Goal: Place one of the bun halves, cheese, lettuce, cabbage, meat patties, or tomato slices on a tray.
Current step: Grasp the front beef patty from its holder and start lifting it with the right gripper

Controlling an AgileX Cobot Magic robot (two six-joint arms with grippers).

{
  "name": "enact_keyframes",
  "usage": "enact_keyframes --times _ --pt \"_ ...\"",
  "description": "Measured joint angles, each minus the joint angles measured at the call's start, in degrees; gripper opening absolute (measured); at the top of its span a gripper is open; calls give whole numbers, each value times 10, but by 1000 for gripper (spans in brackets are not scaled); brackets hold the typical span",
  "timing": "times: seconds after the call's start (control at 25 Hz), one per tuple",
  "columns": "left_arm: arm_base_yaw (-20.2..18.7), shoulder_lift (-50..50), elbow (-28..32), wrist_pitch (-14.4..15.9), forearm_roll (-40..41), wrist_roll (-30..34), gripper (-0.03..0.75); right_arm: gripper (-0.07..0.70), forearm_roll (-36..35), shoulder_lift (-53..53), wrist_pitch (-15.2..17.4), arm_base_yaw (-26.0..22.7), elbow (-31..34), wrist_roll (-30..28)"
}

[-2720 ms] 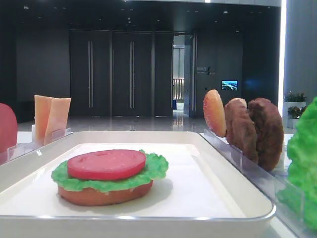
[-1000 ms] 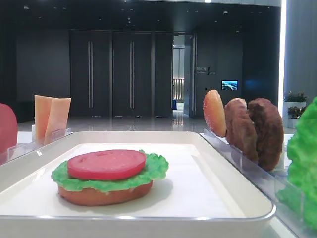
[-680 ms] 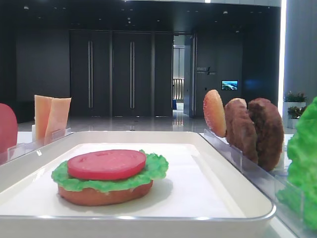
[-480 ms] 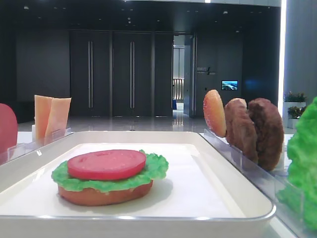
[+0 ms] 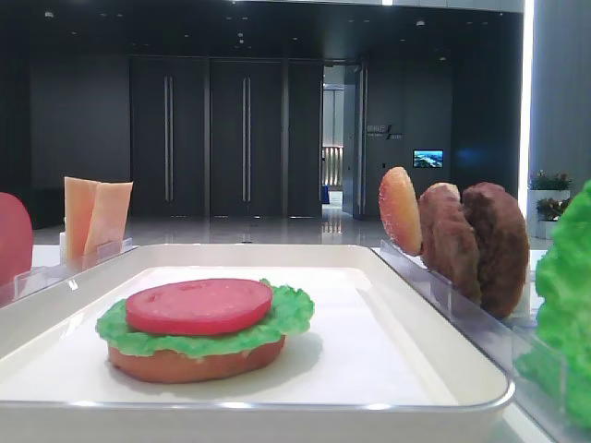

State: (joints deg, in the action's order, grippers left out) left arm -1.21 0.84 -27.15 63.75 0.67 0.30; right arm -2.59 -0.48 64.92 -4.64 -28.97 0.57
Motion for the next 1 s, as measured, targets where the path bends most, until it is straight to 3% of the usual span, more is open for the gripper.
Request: enact_keyframes --times 0.48,1.0 --pt "0 0 0 0 0 0 692 519 -2 8 -4 0 -15 -6" --pt "0 0 0 0 0 0 692 519 -16 298 -12 0 -85 -6"
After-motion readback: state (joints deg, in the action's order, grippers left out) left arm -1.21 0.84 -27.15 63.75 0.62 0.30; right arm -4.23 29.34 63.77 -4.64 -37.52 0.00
